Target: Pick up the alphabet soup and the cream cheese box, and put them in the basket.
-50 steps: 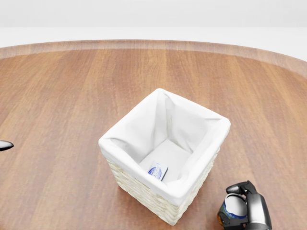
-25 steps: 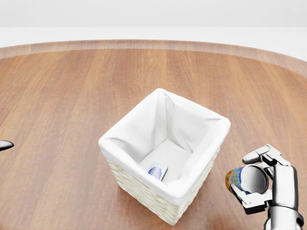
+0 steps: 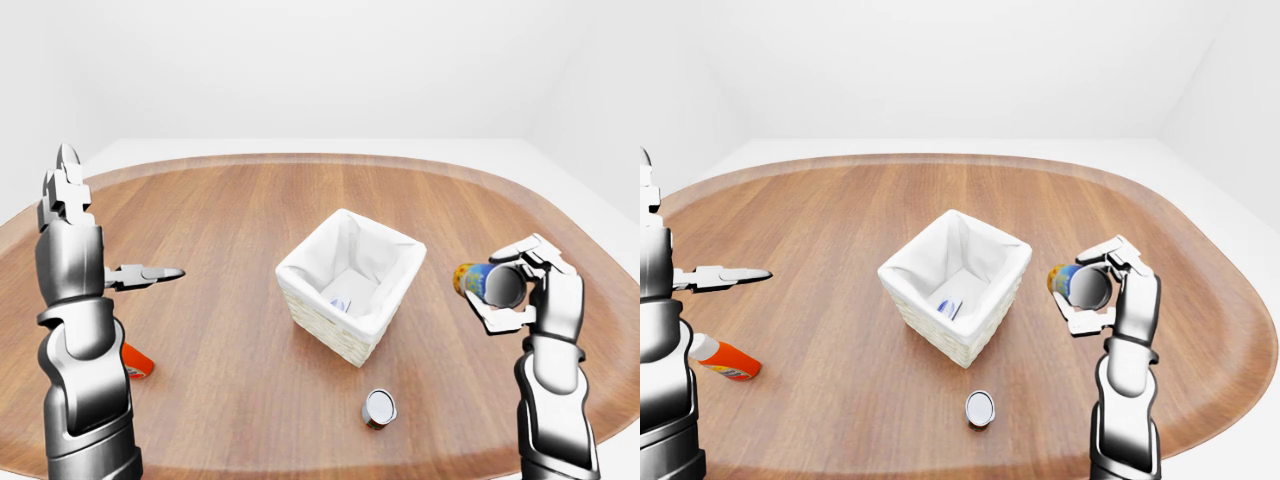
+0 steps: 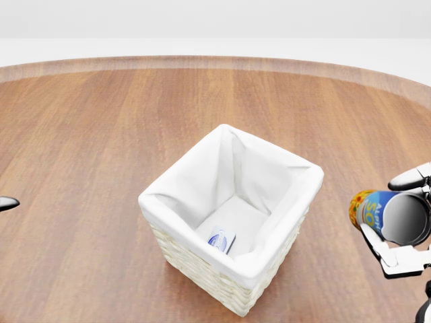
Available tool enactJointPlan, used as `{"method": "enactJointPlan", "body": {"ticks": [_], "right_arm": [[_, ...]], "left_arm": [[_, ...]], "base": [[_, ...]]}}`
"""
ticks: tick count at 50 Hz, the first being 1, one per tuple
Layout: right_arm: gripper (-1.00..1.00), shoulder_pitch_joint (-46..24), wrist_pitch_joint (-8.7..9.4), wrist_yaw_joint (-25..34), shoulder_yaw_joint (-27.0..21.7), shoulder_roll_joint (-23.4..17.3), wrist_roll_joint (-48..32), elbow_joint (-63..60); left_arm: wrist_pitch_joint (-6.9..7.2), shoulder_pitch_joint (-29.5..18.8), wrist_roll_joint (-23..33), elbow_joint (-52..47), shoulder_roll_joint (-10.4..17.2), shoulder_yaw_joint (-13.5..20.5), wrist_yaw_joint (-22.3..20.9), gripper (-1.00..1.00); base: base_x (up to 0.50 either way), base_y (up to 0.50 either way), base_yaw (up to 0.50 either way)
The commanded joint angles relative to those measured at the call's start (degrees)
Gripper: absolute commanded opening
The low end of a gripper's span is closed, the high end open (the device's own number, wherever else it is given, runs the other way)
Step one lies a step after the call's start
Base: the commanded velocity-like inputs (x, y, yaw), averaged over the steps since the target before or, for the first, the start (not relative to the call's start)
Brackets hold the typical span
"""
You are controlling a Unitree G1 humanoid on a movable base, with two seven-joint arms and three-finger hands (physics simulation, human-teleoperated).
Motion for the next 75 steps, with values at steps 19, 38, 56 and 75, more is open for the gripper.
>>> {"method": "enactJointPlan", "body": {"ticks": [19, 38, 56, 75], "right_arm": [[-1.0, -9.0, 5.15, 5.71, 5.13, -2.23, -5.46, -18.21], [-1.0, -17.49, 5.15, 10.54, 12.2, -1.92, -14.08, -18.56], [-1.0, -26.1, 5.15, 12.25, 18.32, 1.29, -20.27, -6.94], [-1.0, -36.8, 5.15, 6.43, 19.87, 2.57, -18.0, 14.96]], "left_arm": [[0.0, 0.02, 0.06, -0.61, -0.04, 0.04, -0.39, 1.0], [0.0, 0.57, -0.1, -1.69, -0.4, 0.31, -0.52, 1.0], [0.0, 0.55, -0.71, -1.52, -0.33, 0.43, -0.6, 1.0], [0.0, 0.33, -0.9, -1.71, -0.13, 0.53, -0.74, 1.0]], "base": [[0.0, 0.0, 0.0], [0.0, 0.0, 0.0], [0.0, 0.0, 0.0], [0.0, 0.0, 0.0]]}}
